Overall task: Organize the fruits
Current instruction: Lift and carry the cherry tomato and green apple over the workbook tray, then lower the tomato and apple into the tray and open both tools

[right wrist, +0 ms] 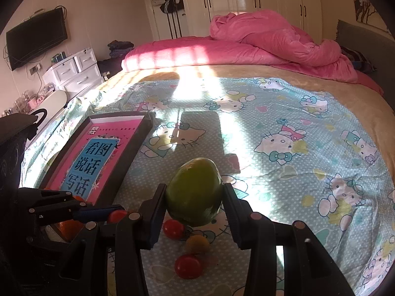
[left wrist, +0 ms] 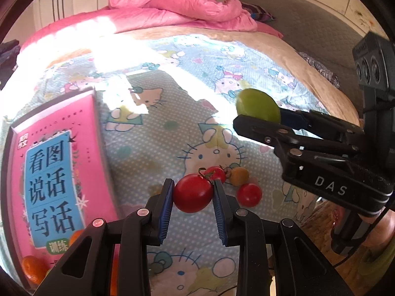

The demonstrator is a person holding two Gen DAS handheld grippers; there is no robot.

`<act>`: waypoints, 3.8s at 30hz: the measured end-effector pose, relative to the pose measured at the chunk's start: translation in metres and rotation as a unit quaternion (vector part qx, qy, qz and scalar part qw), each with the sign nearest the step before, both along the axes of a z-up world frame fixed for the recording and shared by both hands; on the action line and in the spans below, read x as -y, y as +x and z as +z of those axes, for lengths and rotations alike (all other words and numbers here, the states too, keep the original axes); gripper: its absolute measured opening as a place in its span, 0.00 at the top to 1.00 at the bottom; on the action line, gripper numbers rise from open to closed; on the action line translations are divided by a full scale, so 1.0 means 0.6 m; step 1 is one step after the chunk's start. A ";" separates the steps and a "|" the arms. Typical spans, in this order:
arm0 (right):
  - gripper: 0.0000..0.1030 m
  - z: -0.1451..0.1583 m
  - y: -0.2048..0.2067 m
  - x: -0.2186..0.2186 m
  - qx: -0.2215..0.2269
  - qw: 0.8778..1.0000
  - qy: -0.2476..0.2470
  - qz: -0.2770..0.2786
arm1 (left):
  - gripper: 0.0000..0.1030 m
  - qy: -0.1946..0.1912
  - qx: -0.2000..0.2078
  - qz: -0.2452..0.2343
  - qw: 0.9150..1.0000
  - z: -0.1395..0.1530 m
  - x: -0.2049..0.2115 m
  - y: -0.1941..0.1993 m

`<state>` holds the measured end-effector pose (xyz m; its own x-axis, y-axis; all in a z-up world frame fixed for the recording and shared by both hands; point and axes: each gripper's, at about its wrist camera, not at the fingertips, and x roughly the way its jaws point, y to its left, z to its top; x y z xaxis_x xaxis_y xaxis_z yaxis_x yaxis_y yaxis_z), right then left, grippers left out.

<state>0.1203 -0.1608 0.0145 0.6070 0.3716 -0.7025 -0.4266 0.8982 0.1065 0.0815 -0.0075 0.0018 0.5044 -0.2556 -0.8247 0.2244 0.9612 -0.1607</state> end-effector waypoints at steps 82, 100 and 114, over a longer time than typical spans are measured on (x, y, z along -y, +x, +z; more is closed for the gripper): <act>0.56 -0.087 -0.087 -0.393 -0.041 0.971 -0.033 0.235 | 0.69 0.024 -0.023 0.246 0.969 -0.054 -0.369 -0.028; 0.56 -0.105 -0.090 -0.399 -0.057 0.966 -0.039 0.249 | 0.69 0.019 -0.032 0.243 0.969 -0.063 -0.367 -0.026; 0.53 -0.080 -0.105 -0.375 -0.050 0.967 -0.012 0.251 | 0.68 0.022 -0.035 0.241 0.970 -0.064 -0.363 -0.028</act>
<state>0.0571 0.0643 -0.0332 0.2831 0.5846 -0.7603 -0.7983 0.5830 0.1511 0.0648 0.2105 -0.0366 0.4998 0.0314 -0.8656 -0.2618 0.9581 -0.1164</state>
